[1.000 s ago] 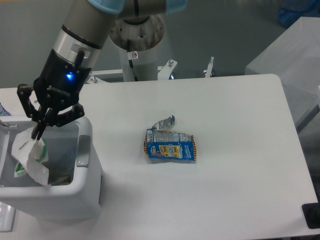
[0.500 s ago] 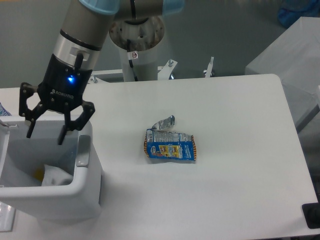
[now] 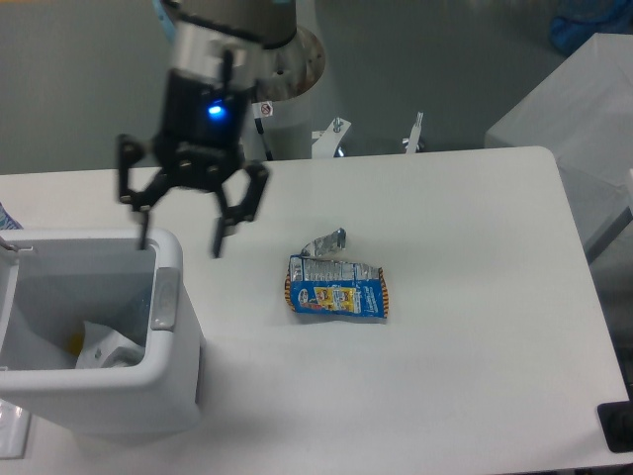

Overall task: Place the trash in the trash can
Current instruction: 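Move the open gripper over the blue snack wrapper and lower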

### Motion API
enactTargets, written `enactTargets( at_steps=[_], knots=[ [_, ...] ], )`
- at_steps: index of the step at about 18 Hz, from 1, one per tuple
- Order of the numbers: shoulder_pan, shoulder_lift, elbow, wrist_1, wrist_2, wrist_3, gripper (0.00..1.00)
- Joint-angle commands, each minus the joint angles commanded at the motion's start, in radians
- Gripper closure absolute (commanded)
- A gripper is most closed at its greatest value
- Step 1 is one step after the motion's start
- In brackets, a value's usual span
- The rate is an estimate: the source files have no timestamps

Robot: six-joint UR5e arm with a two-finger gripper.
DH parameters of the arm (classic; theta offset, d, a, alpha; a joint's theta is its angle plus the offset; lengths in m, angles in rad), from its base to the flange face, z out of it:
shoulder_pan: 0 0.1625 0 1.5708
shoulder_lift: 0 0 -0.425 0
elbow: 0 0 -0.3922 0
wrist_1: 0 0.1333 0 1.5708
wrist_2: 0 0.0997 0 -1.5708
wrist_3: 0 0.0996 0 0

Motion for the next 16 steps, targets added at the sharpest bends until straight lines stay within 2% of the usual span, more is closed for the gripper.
enactTargets(
  at_steps=[2,5,8,10,11,13,16],
  knots=[
    [0.035,0.017,-0.066,-0.002,0.035,0.126,0.23],
    [0.061,0.022,-0.158,-0.002,0.095,0.23,0.16],
    [0.077,0.009,-0.201,-0.003,0.182,0.284,0.13],
    [0.074,-0.026,-0.22,-0.005,0.225,0.248,0.02],
    [0.074,-0.043,-0.227,-0.003,0.235,0.188,0.0],
    [0.074,-0.083,-0.234,0.005,0.238,0.046,0.0],
    [0.066,-0.142,-0.224,0.003,0.313,-0.039,0.0]
  ],
)
